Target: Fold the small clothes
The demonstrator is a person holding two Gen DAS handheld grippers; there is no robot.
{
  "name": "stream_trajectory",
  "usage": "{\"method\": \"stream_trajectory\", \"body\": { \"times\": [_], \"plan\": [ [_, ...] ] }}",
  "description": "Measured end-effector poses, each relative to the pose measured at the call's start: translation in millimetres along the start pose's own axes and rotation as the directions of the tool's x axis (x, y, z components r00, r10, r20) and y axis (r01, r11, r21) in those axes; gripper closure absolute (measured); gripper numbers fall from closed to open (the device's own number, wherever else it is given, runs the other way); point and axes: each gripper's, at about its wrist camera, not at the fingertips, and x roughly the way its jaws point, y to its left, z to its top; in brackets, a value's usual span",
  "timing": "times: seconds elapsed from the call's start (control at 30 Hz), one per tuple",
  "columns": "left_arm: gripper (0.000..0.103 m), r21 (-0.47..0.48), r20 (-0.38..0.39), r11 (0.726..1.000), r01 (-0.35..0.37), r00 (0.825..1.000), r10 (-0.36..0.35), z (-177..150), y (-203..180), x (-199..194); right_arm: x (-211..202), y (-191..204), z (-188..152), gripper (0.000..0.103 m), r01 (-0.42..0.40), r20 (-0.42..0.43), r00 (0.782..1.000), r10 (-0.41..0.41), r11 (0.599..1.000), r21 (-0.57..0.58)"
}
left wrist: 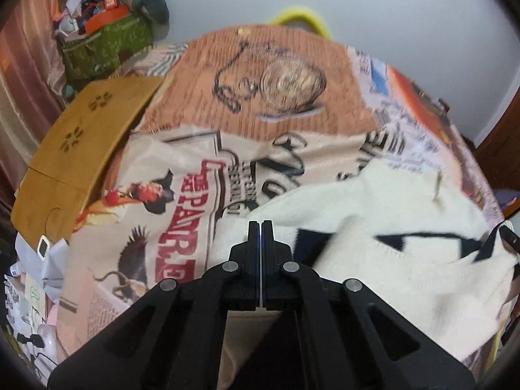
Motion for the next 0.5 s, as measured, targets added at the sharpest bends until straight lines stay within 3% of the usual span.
{"method": "stream_trajectory", "body": {
  "times": [0.23,0.33,0.4,0.43,0.5],
  "plan": [
    [0.097,0.020,0.027,0.999,0.028,0.999,-0.028,-1,3,-17,-11,-2,-2,0.094,-0.025,-0.023,0.999,0.025,1.000,-0.002],
    [0.081,0.035,0.060,0.999,0.031,0.998,-0.034,2,3,-38,-30,1,1,0.086,-0.014,0.009,1.000,0.014,0.999,-0.029],
    [0.062,0.062,0.084,0.998,0.026,0.996,-0.031,2,0,-50,-47,4,1,0.070,0.030,0.062,0.998,-0.026,0.998,-0.062],
    [0.058,0.087,0.098,0.996,0.016,0.995,-0.025,1,-4,-57,-58,5,1,0.061,0.045,0.089,0.995,-0.038,0.996,-0.076],
    [0.047,0.121,0.116,0.993,0.004,0.993,-0.018,-2,-10,-63,-76,3,0,0.058,0.066,0.128,0.990,-0.054,0.993,-0.093]
  ]
}}
